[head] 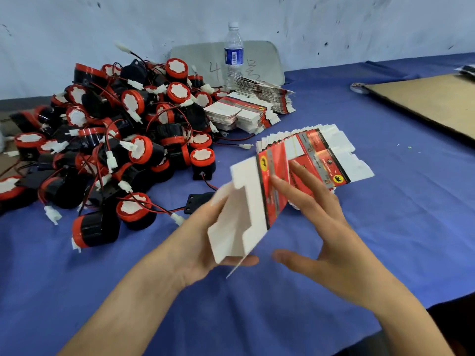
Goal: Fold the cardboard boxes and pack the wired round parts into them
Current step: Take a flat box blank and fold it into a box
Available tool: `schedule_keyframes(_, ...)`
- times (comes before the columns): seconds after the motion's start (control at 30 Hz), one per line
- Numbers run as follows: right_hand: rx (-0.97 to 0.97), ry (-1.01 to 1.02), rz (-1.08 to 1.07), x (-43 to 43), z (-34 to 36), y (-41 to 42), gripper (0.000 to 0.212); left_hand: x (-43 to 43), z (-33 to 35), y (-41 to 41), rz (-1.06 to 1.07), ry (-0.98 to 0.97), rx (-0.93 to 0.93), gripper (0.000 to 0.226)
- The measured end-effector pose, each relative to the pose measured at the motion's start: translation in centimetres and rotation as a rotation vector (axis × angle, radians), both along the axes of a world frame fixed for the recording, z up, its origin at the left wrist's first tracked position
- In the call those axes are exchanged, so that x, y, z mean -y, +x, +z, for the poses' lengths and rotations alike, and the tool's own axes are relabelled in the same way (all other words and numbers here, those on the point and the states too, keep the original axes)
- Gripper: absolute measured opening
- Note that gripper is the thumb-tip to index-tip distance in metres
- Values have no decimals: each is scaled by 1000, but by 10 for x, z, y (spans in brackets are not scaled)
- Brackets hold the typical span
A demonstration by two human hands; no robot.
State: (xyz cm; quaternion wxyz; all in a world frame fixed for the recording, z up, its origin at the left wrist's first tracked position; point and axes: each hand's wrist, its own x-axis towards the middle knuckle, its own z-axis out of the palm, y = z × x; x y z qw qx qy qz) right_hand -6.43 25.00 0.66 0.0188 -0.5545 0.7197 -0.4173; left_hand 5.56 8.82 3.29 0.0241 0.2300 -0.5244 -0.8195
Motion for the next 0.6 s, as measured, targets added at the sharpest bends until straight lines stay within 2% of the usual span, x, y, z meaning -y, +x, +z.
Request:
schedule_keyframes(0.07, -52, -7, -43, 1, 4, 0, 99, 0, 2, -1, -58, -34, 27, 43)
schedule_keyframes(0.2, -125, -128, -9, 4, 10, -1, 99, -2, 5, 0, -79, -103, -14, 35)
schedule_keyframes(0.3, -110, -211, 57, 5, 13, -1, 92, -5, 6, 6, -100, -142, -15, 43)
schedule_keyframes(0.4, -50, -226, 56, 5, 14, 1, 96, -3, 3, 9, -56, -166, -87, 33)
schedule_keyframes(0.47, 51, -240, 55, 6, 10, 2, 96, -2, -2, 2, 56, -217, -103, 32)
schedule_keyframes(0.53, 166, -270, 107, 6, 4, 6, 88, -1, -8, -2, 188, -363, -190, 44)
schedule_keyframes(0.6, 198, -271, 120, 8, -3, 10, 78, -7, -14, 0, 90, -643, -408, 60)
